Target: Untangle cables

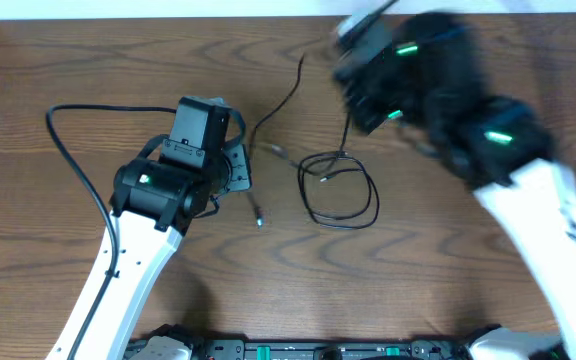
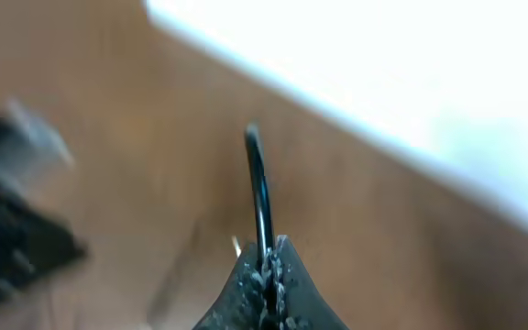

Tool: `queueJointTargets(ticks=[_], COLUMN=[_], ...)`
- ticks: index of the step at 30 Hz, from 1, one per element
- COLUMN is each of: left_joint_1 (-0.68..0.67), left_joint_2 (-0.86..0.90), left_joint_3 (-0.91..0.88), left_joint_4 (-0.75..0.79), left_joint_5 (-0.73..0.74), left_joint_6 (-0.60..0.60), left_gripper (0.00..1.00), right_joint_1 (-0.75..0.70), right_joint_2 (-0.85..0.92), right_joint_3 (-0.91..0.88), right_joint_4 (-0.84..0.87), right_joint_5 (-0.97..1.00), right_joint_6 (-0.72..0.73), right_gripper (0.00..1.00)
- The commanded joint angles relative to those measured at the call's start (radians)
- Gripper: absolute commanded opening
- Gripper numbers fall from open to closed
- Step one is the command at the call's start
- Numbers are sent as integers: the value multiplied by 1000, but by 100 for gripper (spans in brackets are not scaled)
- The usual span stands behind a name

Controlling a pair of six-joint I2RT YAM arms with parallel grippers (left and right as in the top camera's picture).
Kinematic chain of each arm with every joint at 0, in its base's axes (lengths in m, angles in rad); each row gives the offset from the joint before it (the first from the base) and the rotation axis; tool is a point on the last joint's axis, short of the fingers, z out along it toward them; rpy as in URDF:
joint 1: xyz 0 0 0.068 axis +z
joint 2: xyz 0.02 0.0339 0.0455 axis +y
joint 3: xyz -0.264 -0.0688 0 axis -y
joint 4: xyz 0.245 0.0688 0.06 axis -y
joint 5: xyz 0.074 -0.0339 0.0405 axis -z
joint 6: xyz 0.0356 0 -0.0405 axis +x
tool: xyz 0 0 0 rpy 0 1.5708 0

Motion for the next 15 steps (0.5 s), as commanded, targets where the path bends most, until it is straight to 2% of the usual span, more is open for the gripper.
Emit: queueJointTargets(ticks=[1, 8, 15], left_joint_1=[0, 0, 0], left_joint_2=[16, 23, 23], left_joint_3=[3, 3, 2], left_joint_4=[-9, -25, -49], left_joint_5=[-6, -6, -3], left_joint_6=[2, 2, 2], left_gripper=[36, 36, 36], right_joint_1=[-58, -156, -277], right_joint_2=[-79, -184, -171], right_joint_3=[88, 144, 143], right_joint_4=[28, 218, 174], right_joint_5=[3, 32, 193], right_joint_6=[107, 111, 111], right_gripper=[1, 1, 1])
